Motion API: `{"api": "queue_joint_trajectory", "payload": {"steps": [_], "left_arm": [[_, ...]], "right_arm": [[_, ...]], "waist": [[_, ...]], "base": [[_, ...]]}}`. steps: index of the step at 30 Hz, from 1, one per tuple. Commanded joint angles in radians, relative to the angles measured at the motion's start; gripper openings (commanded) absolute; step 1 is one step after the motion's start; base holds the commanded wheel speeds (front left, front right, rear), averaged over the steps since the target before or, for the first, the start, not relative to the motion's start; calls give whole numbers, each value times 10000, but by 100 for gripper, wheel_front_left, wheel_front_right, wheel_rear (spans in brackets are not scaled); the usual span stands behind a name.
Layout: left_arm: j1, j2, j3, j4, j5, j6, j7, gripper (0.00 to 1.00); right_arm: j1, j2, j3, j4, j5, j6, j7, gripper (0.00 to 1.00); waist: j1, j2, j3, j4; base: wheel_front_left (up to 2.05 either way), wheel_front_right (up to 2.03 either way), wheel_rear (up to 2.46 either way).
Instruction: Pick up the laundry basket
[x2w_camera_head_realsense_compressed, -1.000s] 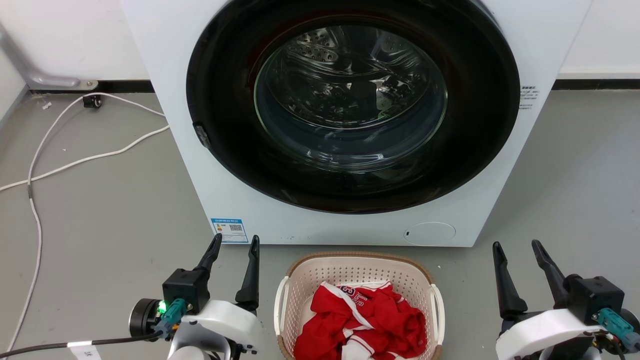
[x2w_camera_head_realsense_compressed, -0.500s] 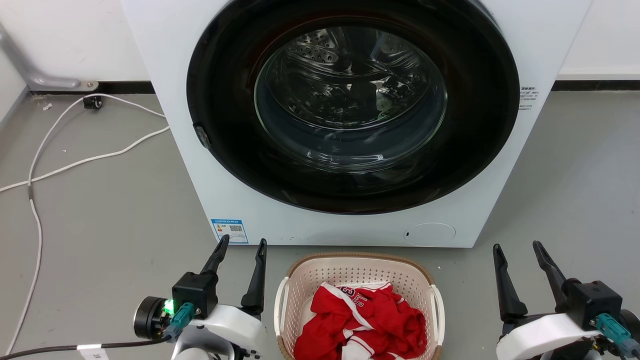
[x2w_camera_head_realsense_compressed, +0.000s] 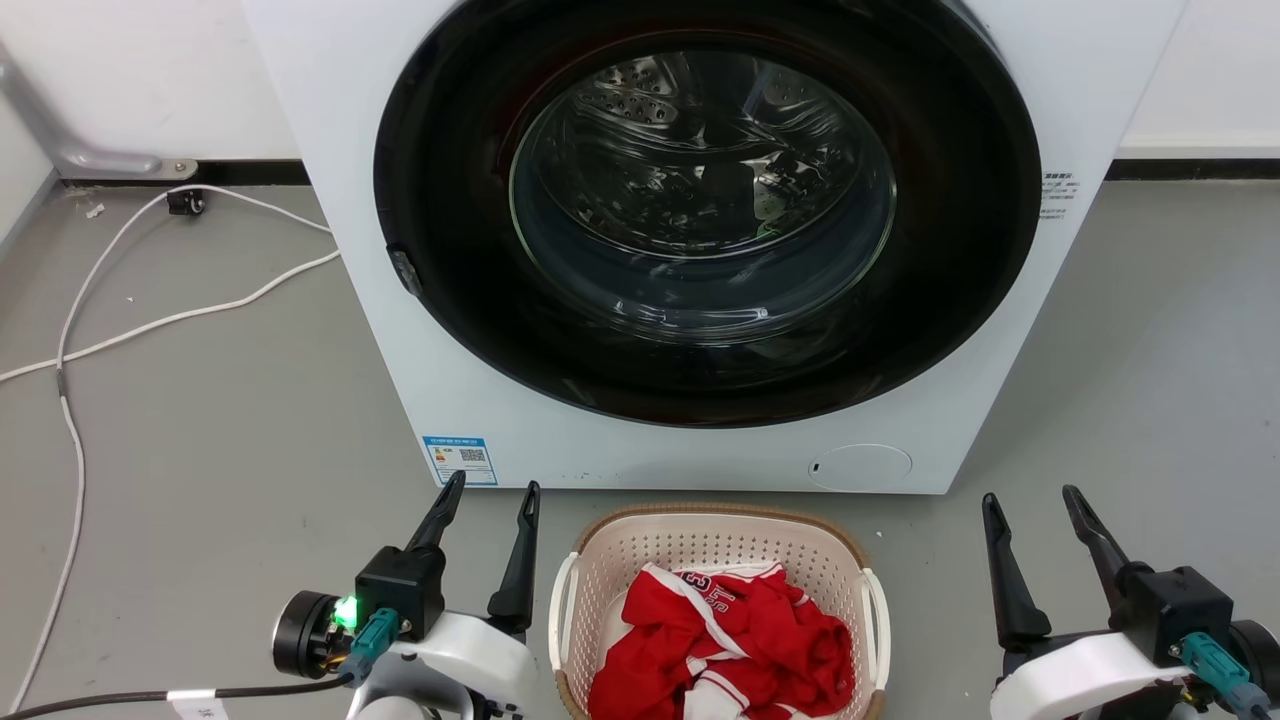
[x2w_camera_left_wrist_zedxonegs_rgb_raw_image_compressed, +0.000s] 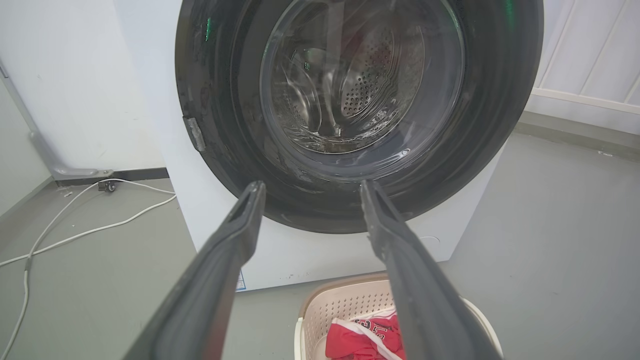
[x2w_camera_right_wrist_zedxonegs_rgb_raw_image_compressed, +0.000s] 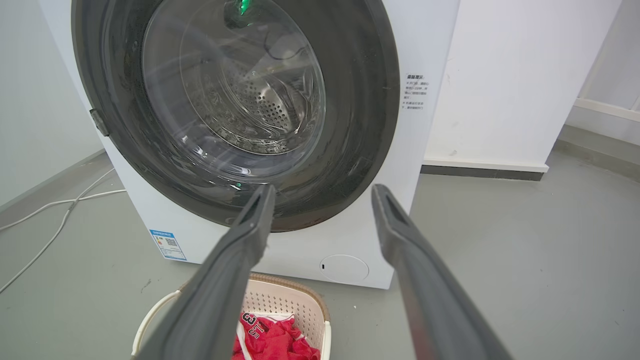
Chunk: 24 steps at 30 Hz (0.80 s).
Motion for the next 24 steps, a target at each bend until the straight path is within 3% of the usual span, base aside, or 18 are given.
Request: {"api": "queue_joint_trajectory", "payload": {"steps": [1,12,24], "left_arm": [[-114,-5,47,33,4,-42,-50,100],[-167,-63,152,285,-12,-84,-39,100],[-1057,-90,218,1971,-227,-195,-39,100]], "right_arm": [[44,29,-2,22,32,-3,-78,100],[-73,29,-87,144,270,-3,-16,100],[-799,28,-248,1231,428,-3,143,100]], "waist": [[0,0,6,2],[0,0,257,0],[0,0,2175,-202]], "base": [[0,0,0],[0,0,0],[0,0,0]]}}
